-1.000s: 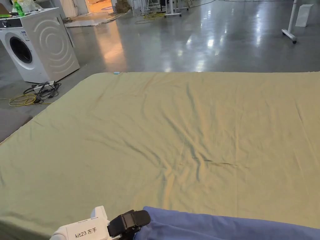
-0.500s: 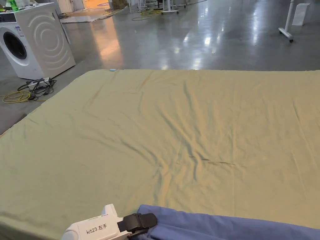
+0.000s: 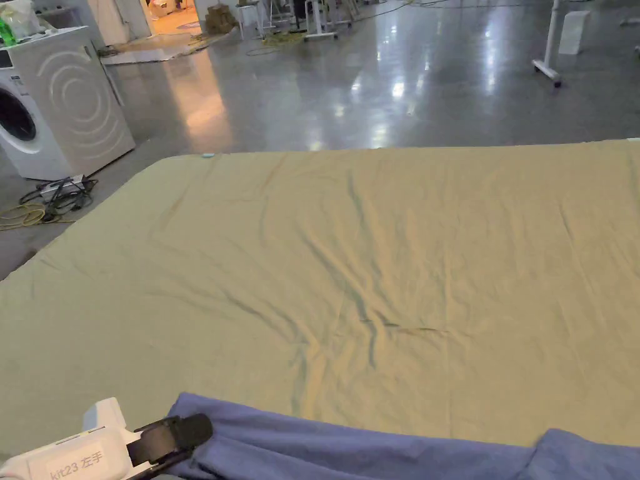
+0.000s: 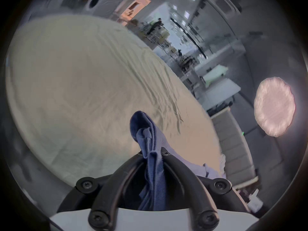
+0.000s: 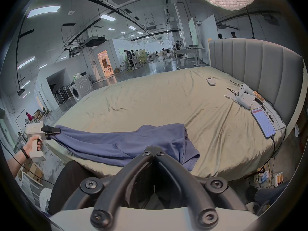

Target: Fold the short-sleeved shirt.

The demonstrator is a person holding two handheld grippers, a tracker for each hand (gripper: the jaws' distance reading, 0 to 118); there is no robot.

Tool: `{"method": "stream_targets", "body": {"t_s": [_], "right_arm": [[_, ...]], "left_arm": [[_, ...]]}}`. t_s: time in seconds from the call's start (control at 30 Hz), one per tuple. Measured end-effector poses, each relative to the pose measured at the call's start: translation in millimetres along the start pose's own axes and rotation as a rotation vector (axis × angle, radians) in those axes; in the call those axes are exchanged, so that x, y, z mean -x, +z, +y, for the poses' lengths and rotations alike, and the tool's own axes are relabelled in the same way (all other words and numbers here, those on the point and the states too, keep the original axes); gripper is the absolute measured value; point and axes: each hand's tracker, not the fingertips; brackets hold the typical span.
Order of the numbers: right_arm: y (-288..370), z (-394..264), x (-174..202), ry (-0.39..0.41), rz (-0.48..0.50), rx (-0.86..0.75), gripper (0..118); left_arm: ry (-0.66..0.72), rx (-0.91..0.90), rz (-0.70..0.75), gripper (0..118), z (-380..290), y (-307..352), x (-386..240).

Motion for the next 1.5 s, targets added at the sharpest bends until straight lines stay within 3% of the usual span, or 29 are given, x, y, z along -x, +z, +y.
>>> {"method": "stream_targets", "body": {"t_s": [0.07, 0.1, 0.2, 0.37, 0.57, 0.6, 0.63, 0.67, 0.7, 0.73, 0.77, 0.8, 0.87, 0.9, 0.93, 0.97, 1.0, 1.07, 1.2, 1.27, 1.5], "right_arm": [[1, 0, -1, -0.008, 0.003, -0.006, 0], [2, 0, -1, -0.014, 0.005, -0.012, 0], [8, -1, -1, -0.035, 0.005, -0.032, 0], [23, -5, -6, -0.031, -0.014, -0.050, 0], [38, -23, -30, -0.112, -0.076, -0.045, 0], [38, -27, -34, -0.128, -0.082, -0.038, 0], [38, -29, -37, -0.137, -0.085, -0.031, 0], [38, -30, -38, -0.142, -0.085, -0.023, 0], [37, -32, -39, -0.144, -0.085, -0.017, 0], [37, -33, -39, -0.143, -0.084, -0.014, 0], [38, -35, -39, -0.143, -0.083, -0.013, 0], [37, -36, -39, -0.144, -0.079, -0.014, 0], [34, -38, -40, -0.155, -0.061, -0.005, 0], [32, -39, -40, -0.155, -0.057, -0.003, 0], [31, -39, -40, -0.154, -0.053, -0.001, 0], [30, -39, -40, -0.149, -0.049, 0.003, 0], [30, -38, -39, -0.144, -0.047, 0.005, 0], [32, -38, -39, -0.134, -0.044, 0.003, 0], [38, -34, -39, -0.127, -0.049, -0.004, 0], [40, -33, -40, -0.128, -0.061, -0.002, 0], [37, -37, -40, -0.122, -0.071, 0.026, 0]], "left_arm": [[-0.131, 0.047, -0.043, 9, -9, -7, -42], [-0.131, 0.054, -0.112, 9, -1, -23, -21], [-0.123, 0.092, -0.257, 9, -24, -63, -54], [-0.205, 0.293, -0.224, 9, -110, -146, -154], [-0.237, 0.397, -0.153, 10, -148, -196, -183], [-0.248, 0.413, -0.159, 16, -150, -198, -185], [-0.255, 0.423, -0.157, 30, -147, -193, -186], [-0.248, 0.420, -0.170, 48, -145, -191, -187], [-0.231, 0.384, -0.213, 76, -142, -183, -188], [-0.218, 0.334, -0.238, 93, -136, -174, -188], [-0.192, 0.263, -0.263, 104, -128, -162, -187], [-0.146, 0.194, -0.282, 106, -122, -151, -183], [0.006, 0.131, -0.299, 105, -113, -139, -167], [0.077, 0.134, -0.291, 96, -110, -139, -157], [0.116, 0.147, -0.303, 78, -112, -141, -150], [0.158, 0.154, -0.312, 49, -117, -143, -143], [0.139, 0.192, -0.286, 5, -126, -150, -142], [0.122, 0.248, -0.217, 4, -146, -165, -140], [0.155, 0.410, -0.341, 4, -182, -205, -154], [0.089, 0.390, -0.222, 1, -195, -218, -160], [-0.011, 0.342, -0.248, 1, -172, -205, -167]]}}
